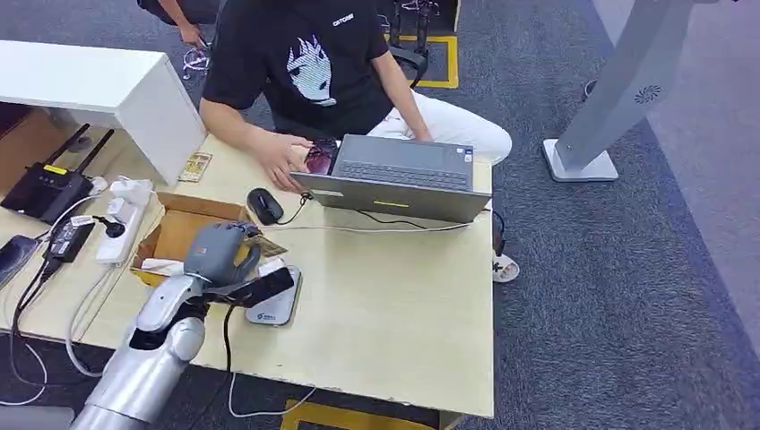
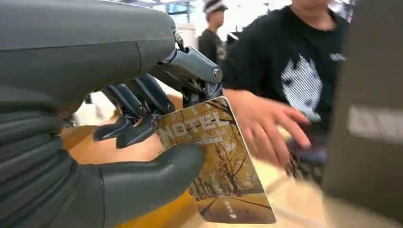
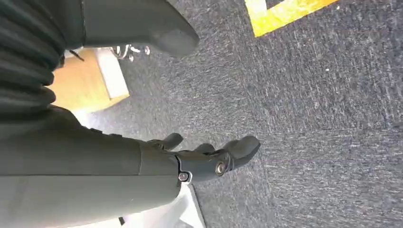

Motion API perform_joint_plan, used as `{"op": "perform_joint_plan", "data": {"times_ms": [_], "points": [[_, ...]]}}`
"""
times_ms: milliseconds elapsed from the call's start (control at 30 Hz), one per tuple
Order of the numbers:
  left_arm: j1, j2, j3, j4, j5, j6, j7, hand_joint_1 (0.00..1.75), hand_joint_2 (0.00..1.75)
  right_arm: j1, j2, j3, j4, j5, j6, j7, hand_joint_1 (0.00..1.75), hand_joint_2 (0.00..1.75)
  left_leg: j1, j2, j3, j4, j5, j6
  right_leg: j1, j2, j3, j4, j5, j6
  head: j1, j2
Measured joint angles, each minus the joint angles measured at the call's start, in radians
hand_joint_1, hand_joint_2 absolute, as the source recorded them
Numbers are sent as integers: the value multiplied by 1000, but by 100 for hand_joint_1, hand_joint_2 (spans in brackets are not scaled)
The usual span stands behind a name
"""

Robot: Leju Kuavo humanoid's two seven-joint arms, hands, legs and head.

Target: Pass the card to the sensor for recognition and then transmit it.

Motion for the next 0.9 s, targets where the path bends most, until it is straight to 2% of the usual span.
{"op": "perform_joint_plan", "data": {"times_ms": [300,700,767,900], "points": [[-28,55,-132,80,-2,-20,32,175,175,5,0,-24,0,21,2,9,0,175,0,-1,0,0,0,0,0,0,0,0,0,0,0,0],[-59,75,-178,122,-2,-23,54,175,175,6,0,-38,0,37,3,6,0,175,0,-1,1,0,0,0,0,0,2,0,0,0,0,0],[-59,78,-183,129,-13,-3,70,175,175,6,0,-41,0,39,5,2,0,175,0,-1,1,0,0,0,0,0,1,0,0,0,0,0],[-51,76,-184,131,-61,99,114,175,175,7,0,-57,0,57,10,-2,0,175,0,-1,1,0,0,0,0,0,1,0,0,0,0,0]]}}
